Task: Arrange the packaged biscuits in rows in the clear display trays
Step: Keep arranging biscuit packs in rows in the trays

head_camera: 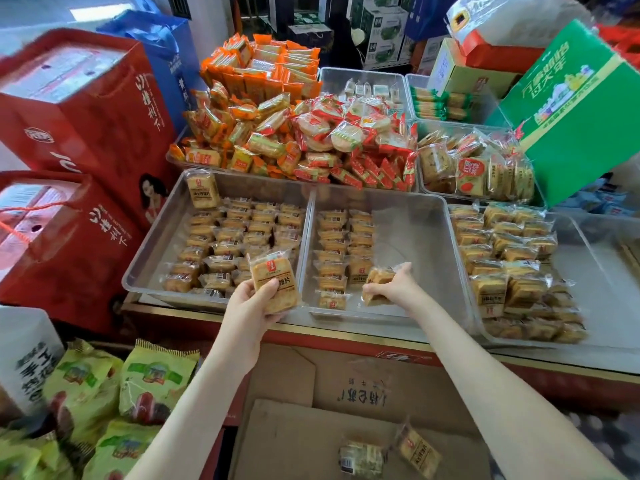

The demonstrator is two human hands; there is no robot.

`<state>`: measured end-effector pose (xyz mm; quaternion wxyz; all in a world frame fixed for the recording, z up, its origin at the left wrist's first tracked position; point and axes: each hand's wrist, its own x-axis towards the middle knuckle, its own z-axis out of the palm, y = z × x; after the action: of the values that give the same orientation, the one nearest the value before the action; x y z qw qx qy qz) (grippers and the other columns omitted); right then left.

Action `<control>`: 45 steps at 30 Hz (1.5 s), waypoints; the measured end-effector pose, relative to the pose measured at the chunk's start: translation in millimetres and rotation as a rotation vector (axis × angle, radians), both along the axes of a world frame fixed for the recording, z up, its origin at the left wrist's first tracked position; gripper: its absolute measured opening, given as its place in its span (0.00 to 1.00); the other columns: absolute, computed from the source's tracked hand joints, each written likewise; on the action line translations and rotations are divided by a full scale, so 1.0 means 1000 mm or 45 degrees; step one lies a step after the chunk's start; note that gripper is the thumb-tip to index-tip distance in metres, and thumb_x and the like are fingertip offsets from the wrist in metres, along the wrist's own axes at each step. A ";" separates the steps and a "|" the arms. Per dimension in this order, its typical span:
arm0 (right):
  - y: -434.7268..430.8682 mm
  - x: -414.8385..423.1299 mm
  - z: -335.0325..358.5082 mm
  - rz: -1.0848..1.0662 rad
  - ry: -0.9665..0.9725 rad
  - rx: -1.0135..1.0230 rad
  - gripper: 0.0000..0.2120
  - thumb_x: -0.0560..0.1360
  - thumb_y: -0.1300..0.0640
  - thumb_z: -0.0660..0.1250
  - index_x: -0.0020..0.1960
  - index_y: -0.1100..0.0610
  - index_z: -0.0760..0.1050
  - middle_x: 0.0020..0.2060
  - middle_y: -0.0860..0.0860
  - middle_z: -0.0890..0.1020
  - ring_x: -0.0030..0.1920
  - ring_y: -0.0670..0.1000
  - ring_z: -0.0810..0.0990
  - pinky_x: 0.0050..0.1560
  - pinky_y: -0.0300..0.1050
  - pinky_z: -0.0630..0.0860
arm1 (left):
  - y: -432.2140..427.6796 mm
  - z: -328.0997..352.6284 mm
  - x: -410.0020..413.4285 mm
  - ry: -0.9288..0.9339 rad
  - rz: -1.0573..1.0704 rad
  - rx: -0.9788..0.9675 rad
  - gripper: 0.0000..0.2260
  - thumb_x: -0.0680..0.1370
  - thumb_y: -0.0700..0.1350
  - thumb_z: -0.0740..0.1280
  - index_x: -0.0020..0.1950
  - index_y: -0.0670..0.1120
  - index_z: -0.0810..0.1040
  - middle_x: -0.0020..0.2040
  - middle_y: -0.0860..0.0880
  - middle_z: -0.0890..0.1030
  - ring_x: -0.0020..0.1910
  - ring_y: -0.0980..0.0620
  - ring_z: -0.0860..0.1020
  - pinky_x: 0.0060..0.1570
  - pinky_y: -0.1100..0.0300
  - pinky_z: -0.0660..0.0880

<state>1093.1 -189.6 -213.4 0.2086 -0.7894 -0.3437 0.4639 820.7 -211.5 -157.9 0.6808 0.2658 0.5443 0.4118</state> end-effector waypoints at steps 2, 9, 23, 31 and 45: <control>0.013 -0.011 -0.014 0.034 -0.038 -0.034 0.54 0.68 0.51 0.78 0.76 0.57 0.41 0.73 0.58 0.62 0.68 0.57 0.69 0.67 0.53 0.71 | -0.004 -0.008 -0.001 0.013 0.032 0.008 0.16 0.79 0.43 0.66 0.66 0.40 0.72 0.59 0.40 0.81 0.59 0.43 0.81 0.63 0.44 0.74; 0.039 -0.024 -0.041 0.042 -0.203 0.007 0.50 0.67 0.55 0.79 0.73 0.58 0.46 0.72 0.61 0.62 0.71 0.60 0.66 0.69 0.56 0.68 | -0.027 -0.008 -0.015 0.043 0.004 0.084 0.22 0.71 0.48 0.71 0.63 0.43 0.73 0.57 0.42 0.83 0.56 0.41 0.82 0.60 0.44 0.76; -0.042 -0.075 0.128 0.658 0.256 0.550 0.10 0.76 0.59 0.69 0.57 0.52 0.78 0.48 0.47 0.82 0.47 0.40 0.80 0.47 0.33 0.77 | -0.014 0.036 -0.017 0.241 -0.717 0.252 0.13 0.76 0.39 0.71 0.60 0.47 0.79 0.52 0.43 0.84 0.50 0.43 0.84 0.51 0.48 0.81; -0.072 -0.068 0.129 0.062 0.285 0.749 0.09 0.79 0.64 0.64 0.43 0.56 0.78 0.36 0.49 0.81 0.35 0.38 0.80 0.33 0.31 0.75 | -0.009 0.058 0.011 0.115 -0.714 0.302 0.22 0.70 0.50 0.76 0.61 0.45 0.77 0.53 0.43 0.83 0.50 0.46 0.84 0.46 0.54 0.81; -0.086 -0.047 0.126 -0.335 0.657 0.810 0.09 0.80 0.66 0.61 0.45 0.59 0.78 0.41 0.54 0.82 0.40 0.47 0.77 0.35 0.36 0.74 | -0.022 0.059 0.036 -0.001 -0.262 0.218 0.02 0.77 0.36 0.67 0.45 0.39 0.79 0.42 0.41 0.84 0.39 0.50 0.83 0.33 0.66 0.78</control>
<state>1045.6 -276.0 -87.5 0.5781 -0.5810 -0.3025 0.4865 856.9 -233.5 -99.0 0.6945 0.3772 0.4768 0.3847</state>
